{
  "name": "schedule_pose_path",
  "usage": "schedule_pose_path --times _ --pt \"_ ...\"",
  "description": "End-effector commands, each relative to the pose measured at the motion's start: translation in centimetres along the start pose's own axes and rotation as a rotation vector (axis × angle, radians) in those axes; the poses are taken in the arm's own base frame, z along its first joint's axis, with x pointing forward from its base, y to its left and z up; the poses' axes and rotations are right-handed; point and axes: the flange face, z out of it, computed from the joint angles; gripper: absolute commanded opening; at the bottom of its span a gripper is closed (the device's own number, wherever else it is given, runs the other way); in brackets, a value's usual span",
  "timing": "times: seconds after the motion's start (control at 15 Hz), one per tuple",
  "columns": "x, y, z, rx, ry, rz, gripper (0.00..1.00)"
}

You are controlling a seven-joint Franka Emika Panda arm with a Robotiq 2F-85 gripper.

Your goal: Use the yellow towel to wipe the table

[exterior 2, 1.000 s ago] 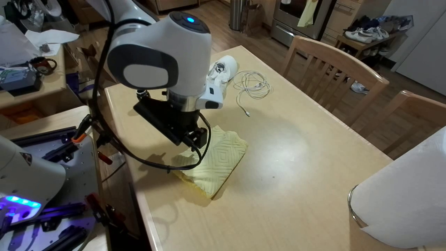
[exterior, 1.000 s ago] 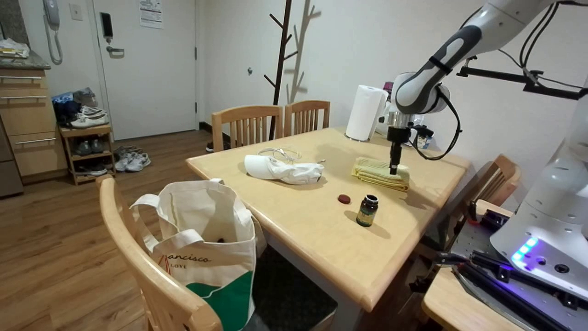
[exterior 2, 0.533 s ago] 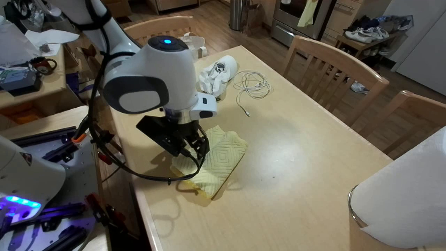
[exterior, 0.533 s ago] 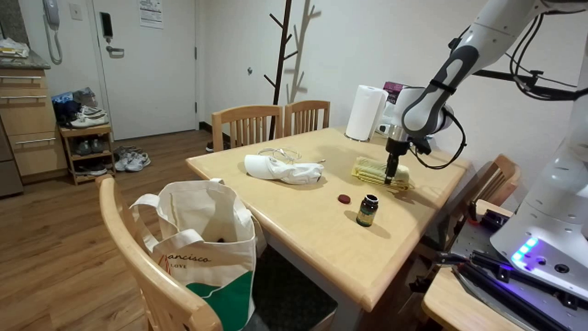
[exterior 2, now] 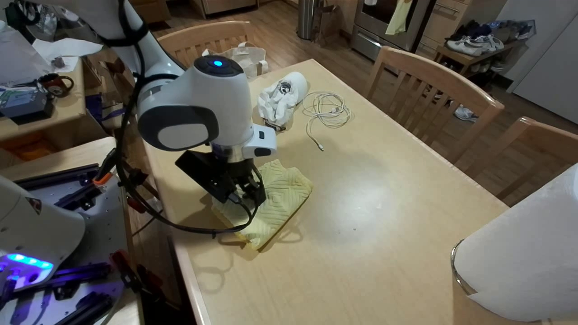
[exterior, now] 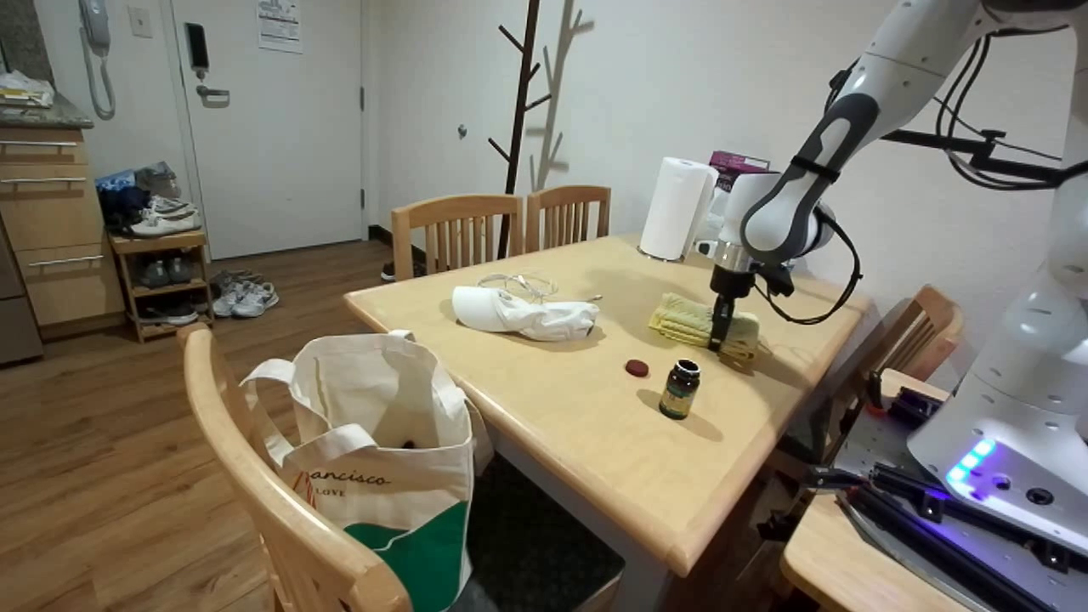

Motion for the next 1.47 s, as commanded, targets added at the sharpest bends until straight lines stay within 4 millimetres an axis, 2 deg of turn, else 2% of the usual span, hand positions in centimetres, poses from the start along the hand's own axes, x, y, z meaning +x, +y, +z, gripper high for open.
schedule_pose_path --times 0.0,0.07,0.13,0.27,0.4,0.6,0.8,1.07,1.2,1.4 --pt "1.2 -1.3 0.2 0.032 0.011 0.01 0.08" --pt "2.0 -1.9 -0.3 0.031 0.02 0.0 0.03" --pt "2.7 -2.4 -0.9 0.034 0.03 -0.015 0.03" --pt "4.6 -4.4 -2.0 0.039 0.06 -0.056 0.0" --pt "6.4 -7.0 -2.6 0.04 0.082 -0.121 0.02" --pt "8.1 -10.0 -2.4 0.035 0.079 -0.213 0.03" --pt "9.1 -10.7 -2.1 0.029 0.067 -0.244 0.04" --pt "10.9 -7.5 -0.9 0.048 0.044 -0.183 0.03" --pt "12.2 -4.7 -0.7 0.066 0.025 -0.118 0.03" --pt "14.0 0.9 -2.1 0.076 0.023 0.005 0.03"
